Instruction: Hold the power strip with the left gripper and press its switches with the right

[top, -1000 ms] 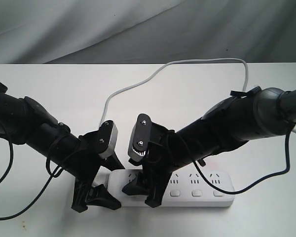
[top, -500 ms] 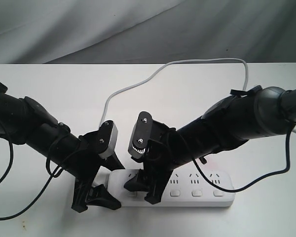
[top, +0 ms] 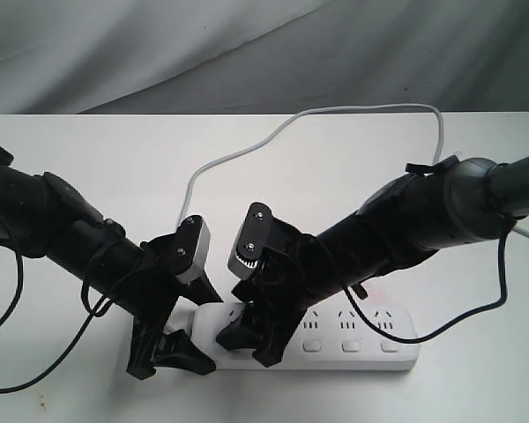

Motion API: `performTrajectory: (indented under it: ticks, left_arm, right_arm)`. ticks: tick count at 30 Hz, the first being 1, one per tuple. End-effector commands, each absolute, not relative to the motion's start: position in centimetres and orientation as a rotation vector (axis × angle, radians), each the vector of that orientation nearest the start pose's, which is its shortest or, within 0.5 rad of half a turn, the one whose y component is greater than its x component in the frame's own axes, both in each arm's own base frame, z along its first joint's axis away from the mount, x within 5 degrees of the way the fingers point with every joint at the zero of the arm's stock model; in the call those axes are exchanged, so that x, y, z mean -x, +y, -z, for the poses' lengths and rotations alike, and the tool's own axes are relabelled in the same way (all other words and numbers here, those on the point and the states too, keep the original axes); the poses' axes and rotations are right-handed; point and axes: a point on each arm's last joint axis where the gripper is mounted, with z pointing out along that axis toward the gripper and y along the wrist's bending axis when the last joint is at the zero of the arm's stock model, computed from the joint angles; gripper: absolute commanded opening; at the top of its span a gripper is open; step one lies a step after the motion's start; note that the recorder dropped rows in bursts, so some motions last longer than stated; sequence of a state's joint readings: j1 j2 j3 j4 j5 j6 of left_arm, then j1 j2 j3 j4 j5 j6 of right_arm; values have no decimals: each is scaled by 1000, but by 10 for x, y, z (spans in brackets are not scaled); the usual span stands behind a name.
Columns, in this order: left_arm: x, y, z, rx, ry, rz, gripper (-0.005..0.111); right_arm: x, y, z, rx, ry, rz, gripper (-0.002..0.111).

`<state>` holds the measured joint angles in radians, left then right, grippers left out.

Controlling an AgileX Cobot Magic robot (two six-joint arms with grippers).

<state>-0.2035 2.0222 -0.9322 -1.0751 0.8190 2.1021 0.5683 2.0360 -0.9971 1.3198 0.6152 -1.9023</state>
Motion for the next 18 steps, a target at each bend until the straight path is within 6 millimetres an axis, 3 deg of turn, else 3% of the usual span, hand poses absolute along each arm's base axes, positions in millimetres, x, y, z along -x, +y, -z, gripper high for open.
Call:
performTrajectory:
  ticks: [1, 3, 6, 9, 13, 18]
  left_arm:
    - [-301, -124, -91, -1717, 1976, 777, 52]
    - [-301, -124, -91, -1717, 1976, 777, 52]
    - [-301, -124, -91, -1717, 1976, 777, 52]
    - [-301, -124, -91, -1717, 1976, 777, 52]
    - [-301, -124, -91, -1717, 1976, 777, 52]
    - [-301, -124, -91, -1717, 1976, 777, 52]
  right_arm:
    - [-271, 227, -81, 1732, 2024, -650, 64]
    - [-273, 229, -95, 1680, 2007, -659, 63]
    - [-275, 231, -135, 1575, 1935, -645, 63]
    - [-276, 229, -162, 1501, 1899, -606, 63]
    - [-273, 224, -177, 1604, 1812, -522, 63]
    - [-269, 218, -173, 1677, 1857, -489, 63]
